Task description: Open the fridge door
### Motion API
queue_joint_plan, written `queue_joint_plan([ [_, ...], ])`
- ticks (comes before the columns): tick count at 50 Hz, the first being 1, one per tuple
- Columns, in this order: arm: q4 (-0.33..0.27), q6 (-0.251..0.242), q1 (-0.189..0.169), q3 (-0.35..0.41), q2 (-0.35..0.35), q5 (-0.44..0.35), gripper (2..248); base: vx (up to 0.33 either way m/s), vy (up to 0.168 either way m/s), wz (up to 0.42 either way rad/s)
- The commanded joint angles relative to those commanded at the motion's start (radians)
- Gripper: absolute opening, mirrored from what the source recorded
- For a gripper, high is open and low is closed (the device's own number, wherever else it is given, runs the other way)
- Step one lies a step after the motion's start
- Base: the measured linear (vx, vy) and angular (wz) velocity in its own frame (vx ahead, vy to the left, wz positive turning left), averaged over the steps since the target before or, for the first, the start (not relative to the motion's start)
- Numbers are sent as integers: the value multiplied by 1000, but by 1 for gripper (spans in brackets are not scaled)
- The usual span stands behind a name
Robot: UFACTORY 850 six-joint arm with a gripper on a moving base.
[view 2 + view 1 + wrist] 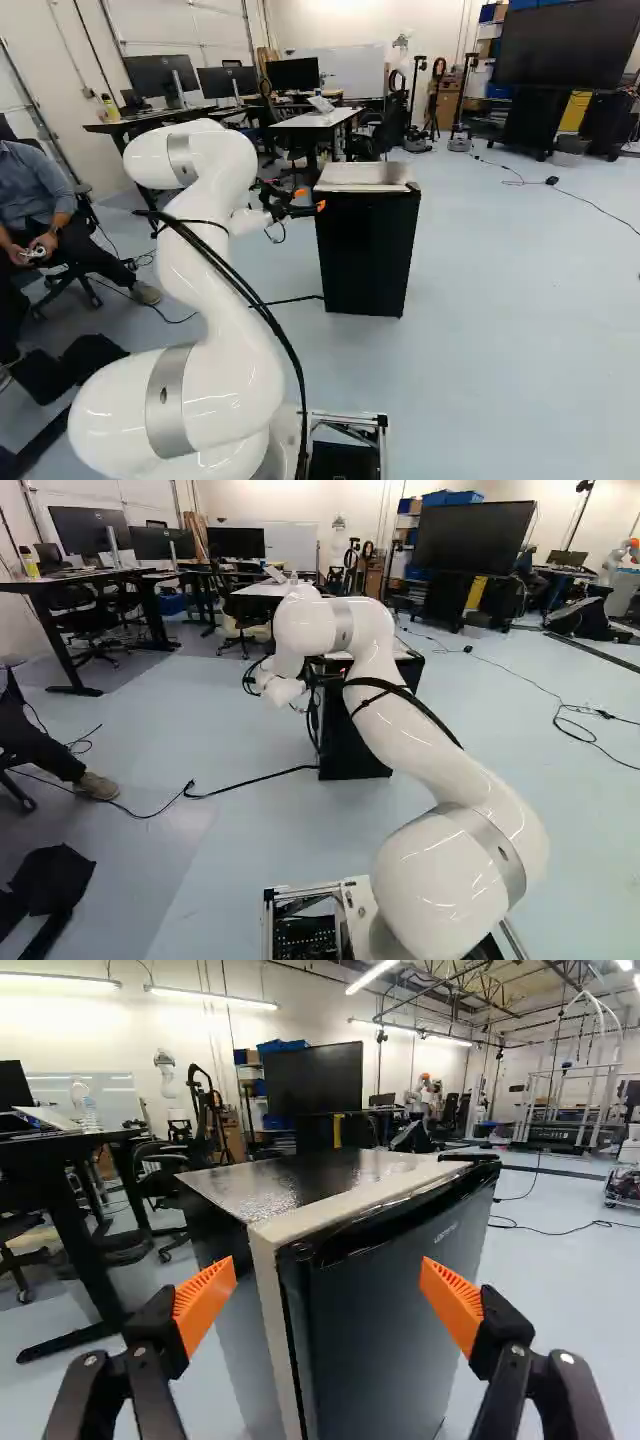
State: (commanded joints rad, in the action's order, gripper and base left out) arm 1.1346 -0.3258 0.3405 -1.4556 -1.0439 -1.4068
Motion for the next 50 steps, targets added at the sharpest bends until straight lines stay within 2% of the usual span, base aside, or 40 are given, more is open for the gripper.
queue_joint_plan([
  [18,0,0,-26,37,21,0,247,0,0,0],
  [31,0,0,-41,121,68,0,247,0,0,0],
  [50,3,0,-33,253,144,0,247,-1,-1,-7],
])
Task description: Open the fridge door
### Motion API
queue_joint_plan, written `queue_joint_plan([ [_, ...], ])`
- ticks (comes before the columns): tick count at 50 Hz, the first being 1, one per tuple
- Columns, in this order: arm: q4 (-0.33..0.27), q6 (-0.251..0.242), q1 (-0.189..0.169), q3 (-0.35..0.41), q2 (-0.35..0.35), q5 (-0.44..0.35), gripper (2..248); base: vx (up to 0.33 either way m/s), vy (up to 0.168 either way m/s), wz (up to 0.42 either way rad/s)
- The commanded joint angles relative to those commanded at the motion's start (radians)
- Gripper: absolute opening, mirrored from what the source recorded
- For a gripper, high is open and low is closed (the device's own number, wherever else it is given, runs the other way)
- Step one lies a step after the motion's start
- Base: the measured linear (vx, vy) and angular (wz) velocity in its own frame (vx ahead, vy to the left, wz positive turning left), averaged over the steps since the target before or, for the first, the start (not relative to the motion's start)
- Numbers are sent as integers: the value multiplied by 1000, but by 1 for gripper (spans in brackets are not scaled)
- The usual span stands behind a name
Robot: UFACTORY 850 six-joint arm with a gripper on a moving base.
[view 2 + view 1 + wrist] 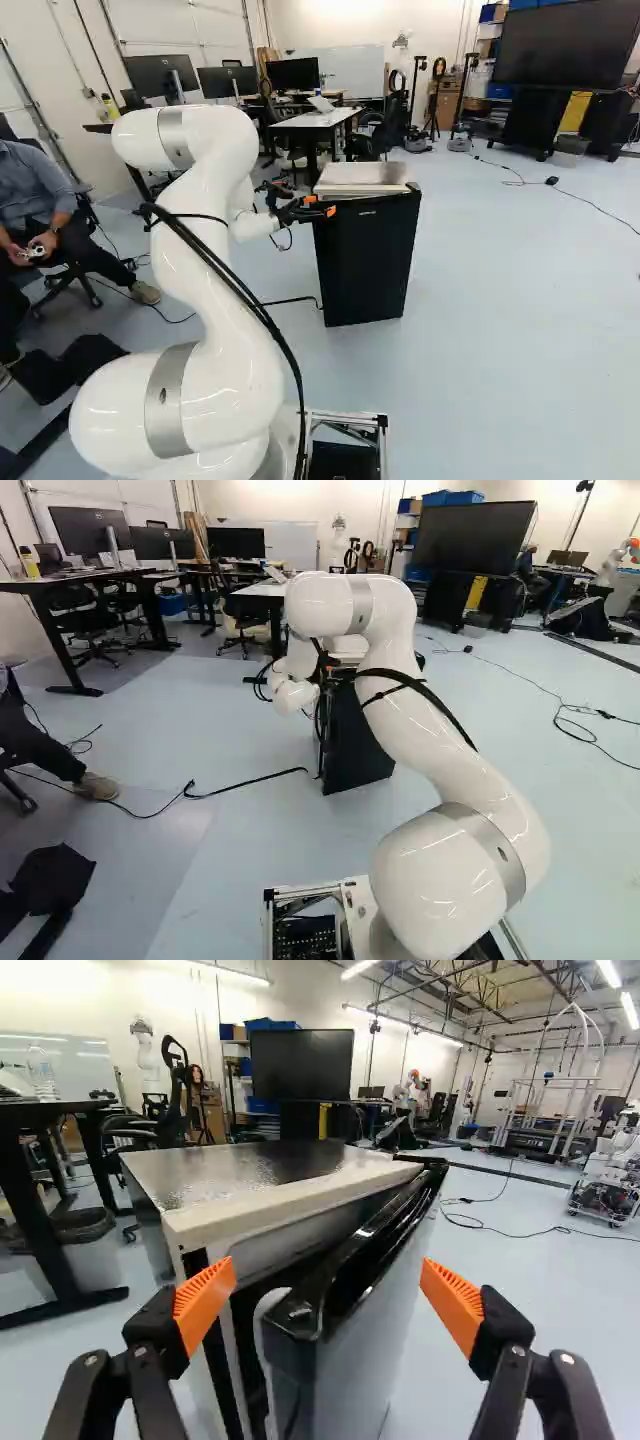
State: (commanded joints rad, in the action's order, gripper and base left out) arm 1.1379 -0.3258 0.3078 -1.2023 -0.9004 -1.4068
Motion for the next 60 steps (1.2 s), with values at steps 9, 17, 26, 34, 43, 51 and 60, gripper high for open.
queue_joint_plan([
  [9,27,0,1,12,7,0,247,0,0,0],
  [17,66,0,1,14,8,0,247,0,0,0],
  [26,114,0,-1,18,10,0,247,0,0,0],
  [34,156,0,-6,26,15,0,247,0,0,0],
  [43,204,0,-10,44,24,0,247,0,0,0],
  [51,247,0,-8,78,42,0,247,0,0,0],
  [60,294,0,-1,130,68,0,247,0,0,0],
])
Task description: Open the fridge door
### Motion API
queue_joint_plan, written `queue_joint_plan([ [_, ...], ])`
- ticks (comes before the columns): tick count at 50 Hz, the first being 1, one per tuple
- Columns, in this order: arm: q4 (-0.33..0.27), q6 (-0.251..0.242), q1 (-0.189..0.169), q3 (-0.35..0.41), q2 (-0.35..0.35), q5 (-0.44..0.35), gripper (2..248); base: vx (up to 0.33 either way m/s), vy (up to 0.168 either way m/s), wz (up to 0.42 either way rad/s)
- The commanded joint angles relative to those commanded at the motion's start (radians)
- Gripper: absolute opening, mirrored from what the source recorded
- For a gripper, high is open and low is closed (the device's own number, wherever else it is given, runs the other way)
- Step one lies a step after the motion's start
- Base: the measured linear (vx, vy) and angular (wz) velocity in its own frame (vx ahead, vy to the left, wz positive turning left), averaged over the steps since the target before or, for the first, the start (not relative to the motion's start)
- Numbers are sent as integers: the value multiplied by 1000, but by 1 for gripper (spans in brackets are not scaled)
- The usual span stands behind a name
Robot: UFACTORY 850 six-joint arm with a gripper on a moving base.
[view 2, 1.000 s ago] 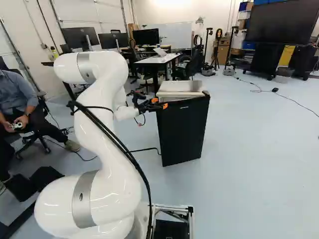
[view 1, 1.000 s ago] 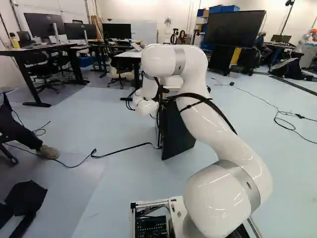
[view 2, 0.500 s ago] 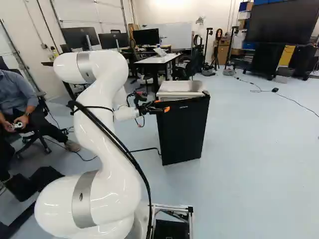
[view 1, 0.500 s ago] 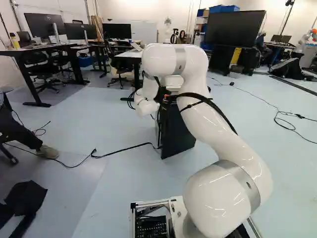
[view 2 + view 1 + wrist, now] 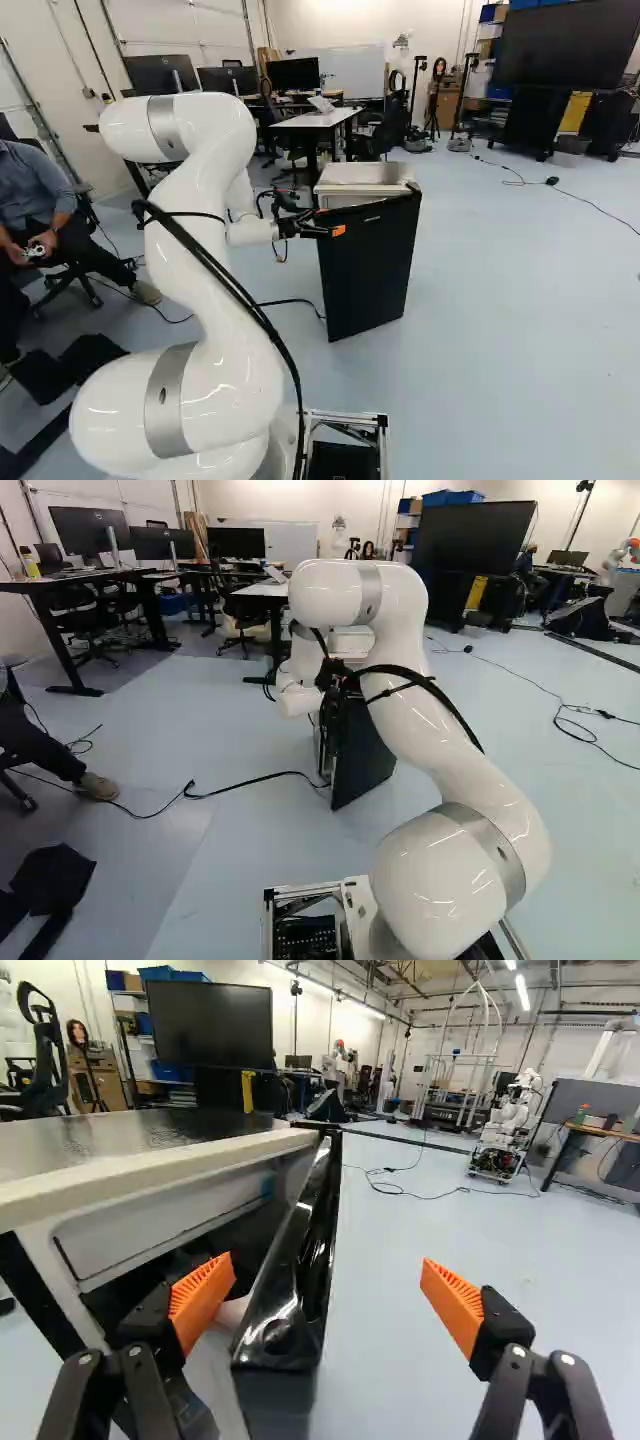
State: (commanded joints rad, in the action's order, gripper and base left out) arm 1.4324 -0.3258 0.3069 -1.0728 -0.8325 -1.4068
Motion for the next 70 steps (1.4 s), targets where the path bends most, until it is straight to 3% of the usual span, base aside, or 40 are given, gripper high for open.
queue_joint_plan([
  [29,170,0,26,187,87,0,247,0,0,0],
  [46,273,0,18,277,122,-9,247,0,0,0],
  [70,411,0,7,302,130,-52,247,0,0,0],
])
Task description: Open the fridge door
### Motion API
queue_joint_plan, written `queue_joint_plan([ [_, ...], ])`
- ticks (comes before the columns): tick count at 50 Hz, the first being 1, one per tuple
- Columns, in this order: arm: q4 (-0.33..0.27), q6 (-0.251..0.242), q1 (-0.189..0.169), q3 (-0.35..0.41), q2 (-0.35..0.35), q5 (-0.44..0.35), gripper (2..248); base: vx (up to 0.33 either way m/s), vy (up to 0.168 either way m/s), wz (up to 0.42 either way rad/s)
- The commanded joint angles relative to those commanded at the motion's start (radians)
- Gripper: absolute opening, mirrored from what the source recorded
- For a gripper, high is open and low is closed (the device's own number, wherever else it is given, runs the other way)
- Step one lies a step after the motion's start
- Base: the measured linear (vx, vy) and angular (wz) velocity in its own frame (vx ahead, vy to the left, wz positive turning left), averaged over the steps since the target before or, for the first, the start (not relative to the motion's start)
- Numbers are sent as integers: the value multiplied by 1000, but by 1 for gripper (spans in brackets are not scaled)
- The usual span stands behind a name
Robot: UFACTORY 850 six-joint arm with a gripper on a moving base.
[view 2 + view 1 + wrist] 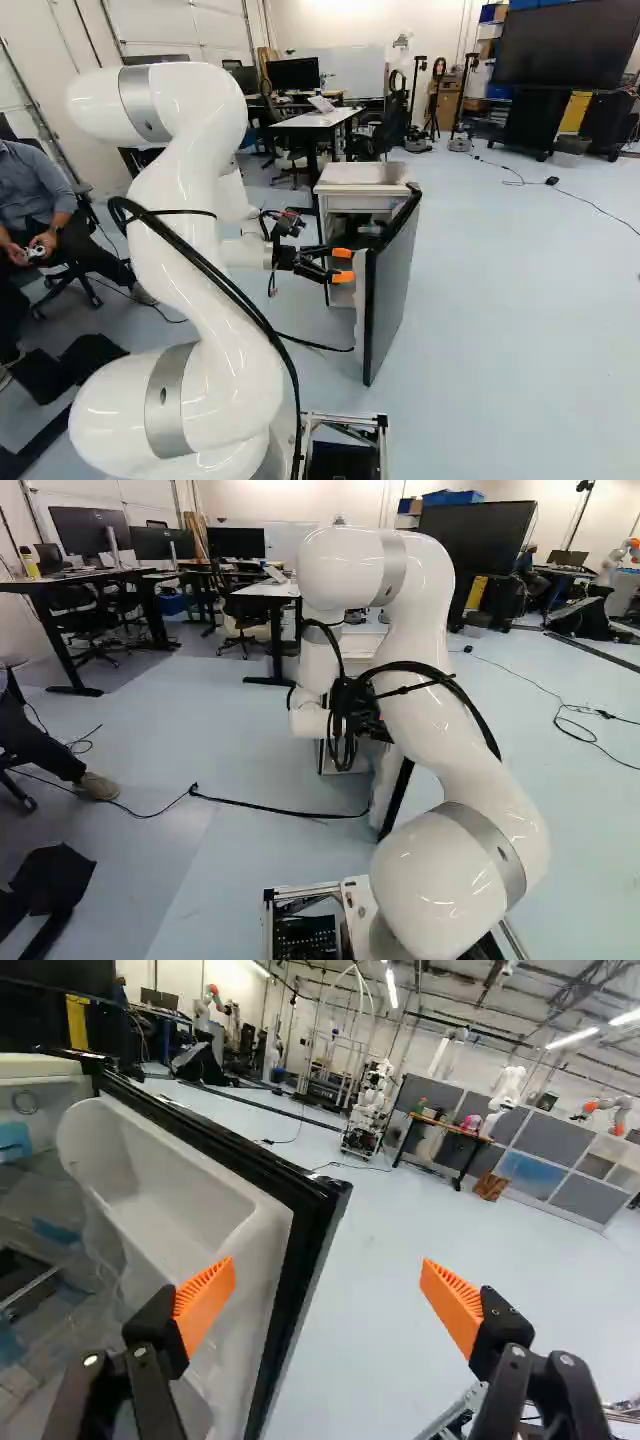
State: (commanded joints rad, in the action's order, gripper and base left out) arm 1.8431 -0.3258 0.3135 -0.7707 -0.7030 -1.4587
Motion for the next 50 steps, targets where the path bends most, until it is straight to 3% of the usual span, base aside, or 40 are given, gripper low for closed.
queue_joint_plan([
  [24,117,0,-3,-8,-1,-64,247,0,0,0],
  [50,130,0,-19,-66,-11,-80,247,0,0,0],
])
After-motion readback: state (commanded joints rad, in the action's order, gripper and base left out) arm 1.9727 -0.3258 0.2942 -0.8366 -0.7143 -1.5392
